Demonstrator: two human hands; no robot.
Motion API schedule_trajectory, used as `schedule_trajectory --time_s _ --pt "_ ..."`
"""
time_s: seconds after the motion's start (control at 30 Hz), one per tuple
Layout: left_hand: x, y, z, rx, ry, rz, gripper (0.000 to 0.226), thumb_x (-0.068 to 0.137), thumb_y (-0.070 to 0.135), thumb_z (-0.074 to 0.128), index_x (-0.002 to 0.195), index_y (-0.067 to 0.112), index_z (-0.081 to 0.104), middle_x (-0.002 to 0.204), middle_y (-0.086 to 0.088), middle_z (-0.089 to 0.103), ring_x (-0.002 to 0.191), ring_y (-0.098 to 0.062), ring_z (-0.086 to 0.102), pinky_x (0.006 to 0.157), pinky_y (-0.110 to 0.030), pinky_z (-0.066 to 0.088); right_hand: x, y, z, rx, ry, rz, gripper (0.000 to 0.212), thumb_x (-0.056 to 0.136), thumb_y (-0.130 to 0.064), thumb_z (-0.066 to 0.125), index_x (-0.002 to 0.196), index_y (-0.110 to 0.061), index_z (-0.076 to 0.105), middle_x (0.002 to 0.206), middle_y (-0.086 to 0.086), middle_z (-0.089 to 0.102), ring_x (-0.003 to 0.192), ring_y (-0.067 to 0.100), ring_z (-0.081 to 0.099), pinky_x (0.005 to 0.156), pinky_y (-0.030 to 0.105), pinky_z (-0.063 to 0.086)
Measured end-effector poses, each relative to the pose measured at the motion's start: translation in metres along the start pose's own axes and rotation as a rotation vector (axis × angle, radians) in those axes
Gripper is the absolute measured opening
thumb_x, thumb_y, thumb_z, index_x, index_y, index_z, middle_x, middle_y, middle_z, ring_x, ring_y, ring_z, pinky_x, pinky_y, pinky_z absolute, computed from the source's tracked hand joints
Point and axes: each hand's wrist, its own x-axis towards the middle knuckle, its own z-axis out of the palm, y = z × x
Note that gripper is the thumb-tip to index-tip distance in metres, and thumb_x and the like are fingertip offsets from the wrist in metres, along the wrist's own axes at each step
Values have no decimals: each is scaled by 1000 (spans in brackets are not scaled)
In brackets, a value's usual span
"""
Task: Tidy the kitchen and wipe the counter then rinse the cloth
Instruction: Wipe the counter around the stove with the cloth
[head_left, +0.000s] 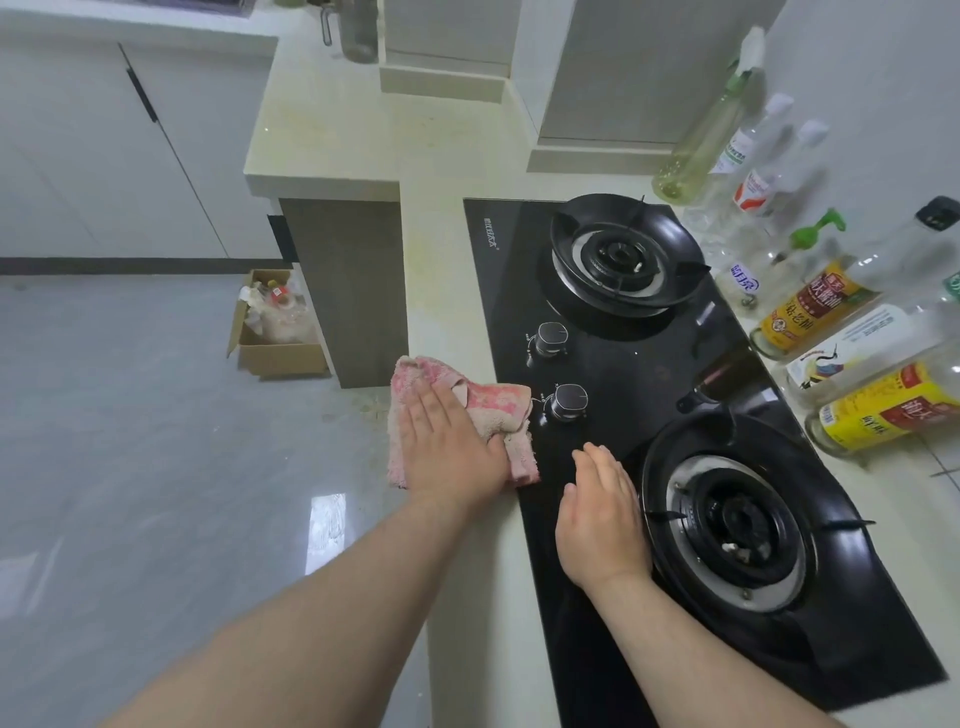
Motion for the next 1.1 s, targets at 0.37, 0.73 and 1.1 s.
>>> schedule_trajectory --time_s 0.37,0.73,1.1 --pt "31 3 -6 14 28 11 88 94 55 30 153 -1 -5 161 -24 -8 150 -35 -7 122 -43 -6 0 3 2 -6 -14 4 43 94 -8 49 137 -2 51 147 13 46 142 26 36 121 36 20" --pt "105 12 -22 37 39 2 86 95 55 28 153 -2 -1 160 -26 -5 150 -36 -6 122 -45 -5 3 2 -4 17 -68 20 45 99 -17 42 144 -10 43 155 4 36 147 16 23 122 29 9" --pt "49 -2 -14 53 36 91 90 94 55 29 152 -4 -4 160 -26 -10 150 -35 -8 122 -42 -7 2 3 -1 12 -54 10 58 92 -38 58 139 -6 47 151 10 41 144 24 30 122 37 19"
